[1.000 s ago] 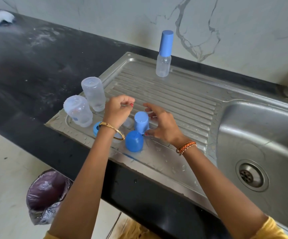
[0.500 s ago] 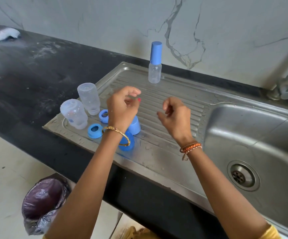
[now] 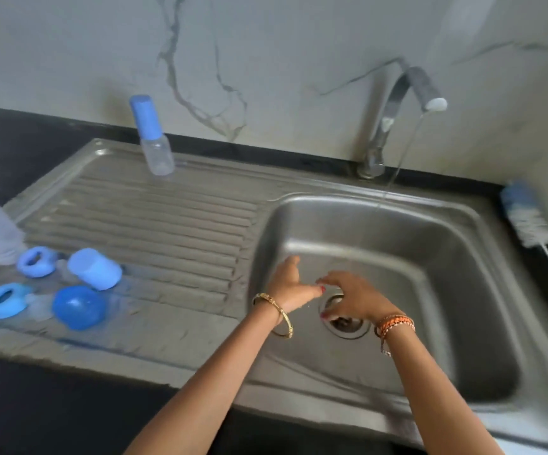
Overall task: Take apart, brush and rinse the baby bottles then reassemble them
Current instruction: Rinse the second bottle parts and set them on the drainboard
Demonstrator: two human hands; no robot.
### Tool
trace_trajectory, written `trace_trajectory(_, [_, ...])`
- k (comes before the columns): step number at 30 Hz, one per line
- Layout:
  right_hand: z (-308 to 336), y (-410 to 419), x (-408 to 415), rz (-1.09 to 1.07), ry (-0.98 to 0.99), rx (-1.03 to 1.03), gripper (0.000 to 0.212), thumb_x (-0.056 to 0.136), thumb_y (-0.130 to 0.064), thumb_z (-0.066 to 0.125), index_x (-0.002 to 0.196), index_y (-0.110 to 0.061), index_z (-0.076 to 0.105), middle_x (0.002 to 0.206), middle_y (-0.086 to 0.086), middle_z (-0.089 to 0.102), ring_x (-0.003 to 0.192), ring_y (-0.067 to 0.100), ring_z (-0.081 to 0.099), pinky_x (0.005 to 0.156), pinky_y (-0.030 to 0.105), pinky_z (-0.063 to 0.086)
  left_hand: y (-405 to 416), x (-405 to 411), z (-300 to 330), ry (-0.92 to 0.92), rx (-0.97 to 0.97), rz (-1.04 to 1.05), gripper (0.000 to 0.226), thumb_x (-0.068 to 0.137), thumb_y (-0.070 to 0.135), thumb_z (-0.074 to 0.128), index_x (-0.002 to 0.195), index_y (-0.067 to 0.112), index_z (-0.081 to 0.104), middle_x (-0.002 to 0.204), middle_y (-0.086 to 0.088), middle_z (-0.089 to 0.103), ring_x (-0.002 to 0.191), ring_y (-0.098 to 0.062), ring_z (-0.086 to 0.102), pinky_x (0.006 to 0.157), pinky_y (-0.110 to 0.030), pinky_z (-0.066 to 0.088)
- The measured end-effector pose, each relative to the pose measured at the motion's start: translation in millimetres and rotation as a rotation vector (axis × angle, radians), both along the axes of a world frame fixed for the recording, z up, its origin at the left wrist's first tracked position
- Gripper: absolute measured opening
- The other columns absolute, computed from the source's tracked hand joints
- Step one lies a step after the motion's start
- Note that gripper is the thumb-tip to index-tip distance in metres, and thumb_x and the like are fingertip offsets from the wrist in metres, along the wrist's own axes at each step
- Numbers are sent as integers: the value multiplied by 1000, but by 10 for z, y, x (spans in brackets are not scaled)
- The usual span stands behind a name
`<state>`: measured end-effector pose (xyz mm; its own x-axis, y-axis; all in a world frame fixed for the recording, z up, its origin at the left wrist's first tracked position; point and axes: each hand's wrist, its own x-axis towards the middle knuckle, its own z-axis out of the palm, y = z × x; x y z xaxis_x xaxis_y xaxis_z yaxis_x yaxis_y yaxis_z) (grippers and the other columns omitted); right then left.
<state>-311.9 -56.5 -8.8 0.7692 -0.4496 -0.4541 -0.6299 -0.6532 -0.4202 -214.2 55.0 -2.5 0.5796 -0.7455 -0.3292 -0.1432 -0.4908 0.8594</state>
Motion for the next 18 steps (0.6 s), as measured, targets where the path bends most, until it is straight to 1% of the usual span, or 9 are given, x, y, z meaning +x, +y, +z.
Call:
trace_trajectory(1, [8, -123, -48, -17, -18, -9, 68, 78, -24, 73, 138, -22, 42, 148, 0, 35, 137, 18, 29, 106, 22, 20, -89, -44, 11, 6, 1, 0, 78, 79, 22, 71, 143, 9, 28, 145, -5, 34, 132, -19, 36, 105, -25, 32])
trace_trajectory(2, [51, -239, -67, -88, -96, -31, 67, 79, -25, 72, 139, -20, 42, 147, 1, 37, 135, 19, 33, 107, 23, 21, -171, -66, 23, 21, -25, 14, 73, 82, 20, 69, 142, 10, 29, 145, -5, 35, 130, -17, 38, 101, -22, 33])
trace_trajectory(5, [290, -751, -93, -447, -399, -98, 42, 86, -22, 65, 125, -10, 56, 127, 9, 59, 120, 25, 52, 101, 27, 34, -491, -115, 108, 92, -105, 84, 64, 85, 19, 66, 140, 11, 34, 143, -3, 39, 114, -12, 46, 92, -20, 37])
trace_trajectory(7, [439, -1070, -44, -573, -495, -170, 30, 91, -27, 56, 115, -8, 62, 115, 11, 64, 113, 29, 56, 94, 29, 39, -684, -138, 173, 158, -142, 133, 62, 86, 17, 64, 140, 10, 35, 143, -5, 39, 111, -13, 48, 87, -19, 40])
trace_trajectory(9, [553, -1382, 75, -585, -497, -221, 35, 94, -34, 49, 110, -7, 64, 111, 14, 65, 111, 33, 55, 89, 31, 40, -887, -161, 238, 233, -204, 195, 56, 87, 14, 63, 137, 7, 39, 141, -9, 42, 123, -15, 46, 94, -22, 39])
trace_trajectory(12, [636, -1734, 375, -502, -415, -278, 52, 94, -48, 41, 105, -3, 63, 109, 19, 64, 104, 36, 57, 79, 34, 42, -1120, -171, 286, 333, -263, 311, 47, 88, 9, 60, 132, 2, 44, 136, -13, 47, 126, -19, 46, 99, -25, 38])
trace_trajectory(15, [644, -1912, 660, -408, -328, -410, 65, 91, -62, 35, 84, -3, 60, 90, 14, 62, 85, 32, 59, 67, 31, 39, -1286, -170, 270, 377, -252, 357, 43, 89, 4, 58, 130, -1, 46, 132, -16, 51, 121, -22, 50, 93, -24, 41])
trace_trajectory(17, [650, -1921, 796, -334, -290, -554, 64, 90, -65, 32, 67, -8, 49, 77, 9, 55, 73, 25, 55, 62, 31, 39, -1345, -158, 261, 397, -244, 366, 40, 90, 2, 55, 129, -2, 47, 130, -17, 52, 116, -24, 52, 86, -22, 44])
trace_trajectory(18, [654, -1924, 844, -321, -298, -608, 63, 91, -63, 30, 66, -8, 47, 74, 8, 52, 71, 24, 53, 61, 31, 39, -1383, -142, 258, 403, -239, 371, 39, 91, 1, 54, 129, -3, 48, 128, -17, 53, 114, -25, 54, 84, -22, 44])
